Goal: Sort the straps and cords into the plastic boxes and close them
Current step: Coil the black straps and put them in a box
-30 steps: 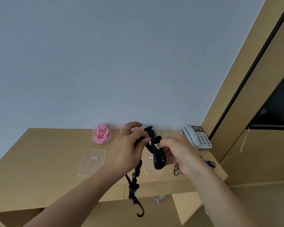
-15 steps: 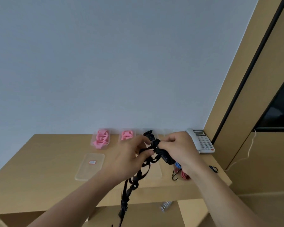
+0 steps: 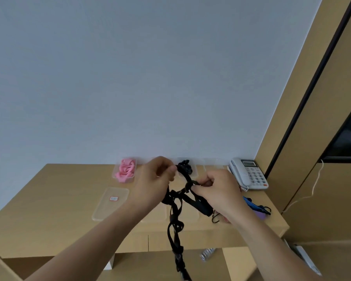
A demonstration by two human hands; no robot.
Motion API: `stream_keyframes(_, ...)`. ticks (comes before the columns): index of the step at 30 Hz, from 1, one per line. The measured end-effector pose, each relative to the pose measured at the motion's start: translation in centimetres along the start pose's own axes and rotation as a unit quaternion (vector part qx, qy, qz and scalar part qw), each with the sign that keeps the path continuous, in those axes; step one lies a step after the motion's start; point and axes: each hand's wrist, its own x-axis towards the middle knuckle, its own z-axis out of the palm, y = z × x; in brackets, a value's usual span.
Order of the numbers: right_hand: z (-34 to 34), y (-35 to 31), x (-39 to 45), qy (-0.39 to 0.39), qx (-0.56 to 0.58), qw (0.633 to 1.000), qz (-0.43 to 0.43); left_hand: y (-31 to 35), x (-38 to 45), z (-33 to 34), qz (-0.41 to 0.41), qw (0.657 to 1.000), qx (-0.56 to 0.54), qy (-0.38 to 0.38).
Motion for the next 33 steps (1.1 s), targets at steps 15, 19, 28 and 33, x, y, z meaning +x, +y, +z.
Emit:
stream_keyframes(15, -2.4, -2.8, 0.2, 0.019, 0.318, 0.947, -0.049, 1.5, 0.0, 1.1, -0.128, 0.933, -0.186, -0.280)
stream_keyframes(19, -3.3, -3.0, 0.6, 0.060, 0.276, 0.957, -0.071, 1.7, -0.3, 1.1, -0.116, 0.932, -0.194, -0.285)
stream_keyframes(28, -4.7, -2.9, 0.8, 0.077, 0.329, 0.941, -0.009, 1.1, -0.8, 1.8, -0.097, 0.954, -0.122, -0.255)
stream_keyframes(33, -4.5, -3.6, 0.3, 0.018, 0.392, 0.920, -0.007, 2.5, -0.7, 2.2, -0.075, 0.945, -0.132, -0.291)
